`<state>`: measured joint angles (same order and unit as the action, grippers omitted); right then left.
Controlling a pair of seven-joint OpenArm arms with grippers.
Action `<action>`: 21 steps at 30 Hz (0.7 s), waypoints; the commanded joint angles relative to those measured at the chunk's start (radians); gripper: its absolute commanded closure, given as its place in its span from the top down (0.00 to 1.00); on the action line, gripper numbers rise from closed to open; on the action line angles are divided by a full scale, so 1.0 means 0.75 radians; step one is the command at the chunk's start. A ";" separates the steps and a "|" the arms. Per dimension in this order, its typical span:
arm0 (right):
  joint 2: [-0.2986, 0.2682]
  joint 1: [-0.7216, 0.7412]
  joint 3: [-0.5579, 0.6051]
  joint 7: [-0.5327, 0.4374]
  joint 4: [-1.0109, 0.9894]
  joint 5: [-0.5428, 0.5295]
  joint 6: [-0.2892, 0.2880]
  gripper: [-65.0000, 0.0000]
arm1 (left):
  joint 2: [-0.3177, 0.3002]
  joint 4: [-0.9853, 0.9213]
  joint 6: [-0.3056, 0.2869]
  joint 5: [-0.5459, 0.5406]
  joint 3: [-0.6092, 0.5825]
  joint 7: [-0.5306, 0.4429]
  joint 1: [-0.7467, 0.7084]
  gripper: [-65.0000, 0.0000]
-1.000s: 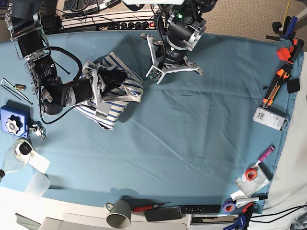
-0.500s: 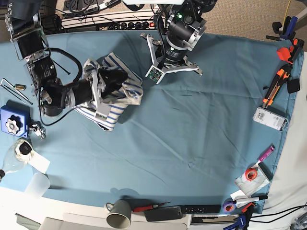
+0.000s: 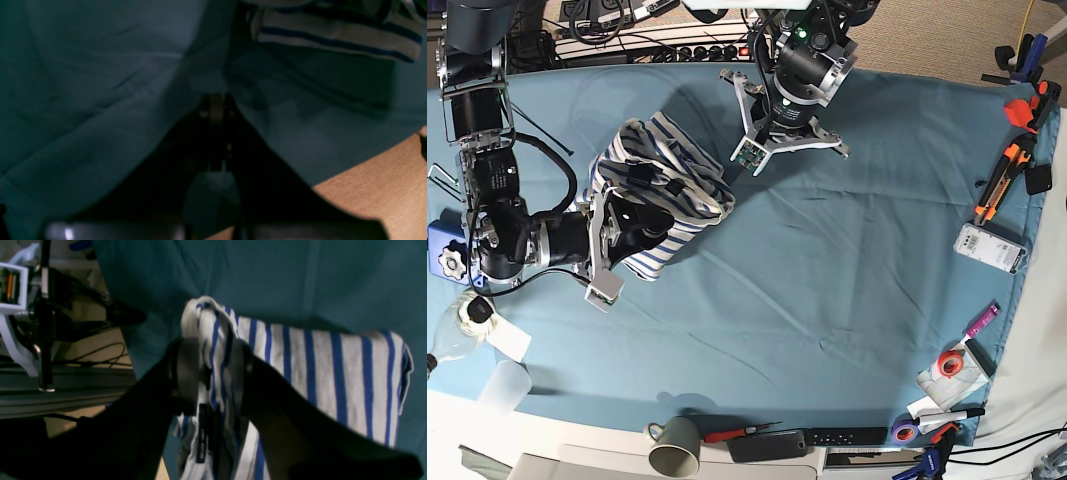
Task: Fold the T-shirt properly
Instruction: 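Move the left gripper over the bundle and grasp its folded edge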
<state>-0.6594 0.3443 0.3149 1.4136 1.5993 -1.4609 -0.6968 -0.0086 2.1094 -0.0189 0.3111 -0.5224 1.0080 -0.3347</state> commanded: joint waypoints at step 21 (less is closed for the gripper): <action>-0.019 -0.001 -0.238 -0.023 -0.141 0.352 -0.002 0.17 | 0.152 0.021 -0.080 -0.177 -0.008 -0.185 0.223 0.00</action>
<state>-0.6582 0.3168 0.1486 1.4136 1.4815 -1.1778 -0.6971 0.0895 2.1090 -0.0887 0.1745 -0.5228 0.8970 -0.1745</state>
